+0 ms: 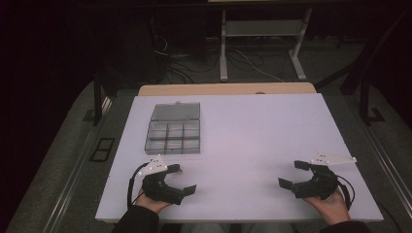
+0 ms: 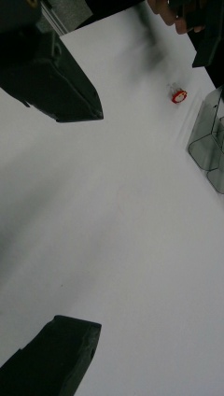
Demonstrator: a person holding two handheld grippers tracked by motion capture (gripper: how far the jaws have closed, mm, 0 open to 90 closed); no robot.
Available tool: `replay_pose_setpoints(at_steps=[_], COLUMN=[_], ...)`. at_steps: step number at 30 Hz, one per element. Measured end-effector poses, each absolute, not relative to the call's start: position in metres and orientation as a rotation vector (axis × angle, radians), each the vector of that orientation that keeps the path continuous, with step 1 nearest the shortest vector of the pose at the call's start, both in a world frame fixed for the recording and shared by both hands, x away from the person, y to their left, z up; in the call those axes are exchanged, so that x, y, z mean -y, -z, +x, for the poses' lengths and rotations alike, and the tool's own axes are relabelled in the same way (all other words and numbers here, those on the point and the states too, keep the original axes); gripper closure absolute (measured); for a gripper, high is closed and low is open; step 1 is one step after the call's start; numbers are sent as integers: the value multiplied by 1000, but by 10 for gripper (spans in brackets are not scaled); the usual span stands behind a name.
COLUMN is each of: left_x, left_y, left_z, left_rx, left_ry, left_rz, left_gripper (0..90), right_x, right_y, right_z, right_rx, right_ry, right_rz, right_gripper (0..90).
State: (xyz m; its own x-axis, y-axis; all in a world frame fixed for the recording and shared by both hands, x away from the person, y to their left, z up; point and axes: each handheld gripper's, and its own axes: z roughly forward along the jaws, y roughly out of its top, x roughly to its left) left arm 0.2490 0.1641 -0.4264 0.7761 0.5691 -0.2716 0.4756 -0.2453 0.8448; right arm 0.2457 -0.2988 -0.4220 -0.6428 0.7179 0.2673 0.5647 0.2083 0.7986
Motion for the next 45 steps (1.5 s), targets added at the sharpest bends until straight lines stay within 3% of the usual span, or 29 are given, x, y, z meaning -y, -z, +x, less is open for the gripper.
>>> replay_pose_setpoints(at_steps=[45], left_x=[-166], left_y=[416], left_z=[246], left_rx=[-796], left_ry=[-117], left_rz=[1904], left_gripper=[0], right_x=[299], right_y=[425], right_z=[244], right_rx=[-2369], right_ry=[-1355], right_rz=[1224], right_gripper=[0])
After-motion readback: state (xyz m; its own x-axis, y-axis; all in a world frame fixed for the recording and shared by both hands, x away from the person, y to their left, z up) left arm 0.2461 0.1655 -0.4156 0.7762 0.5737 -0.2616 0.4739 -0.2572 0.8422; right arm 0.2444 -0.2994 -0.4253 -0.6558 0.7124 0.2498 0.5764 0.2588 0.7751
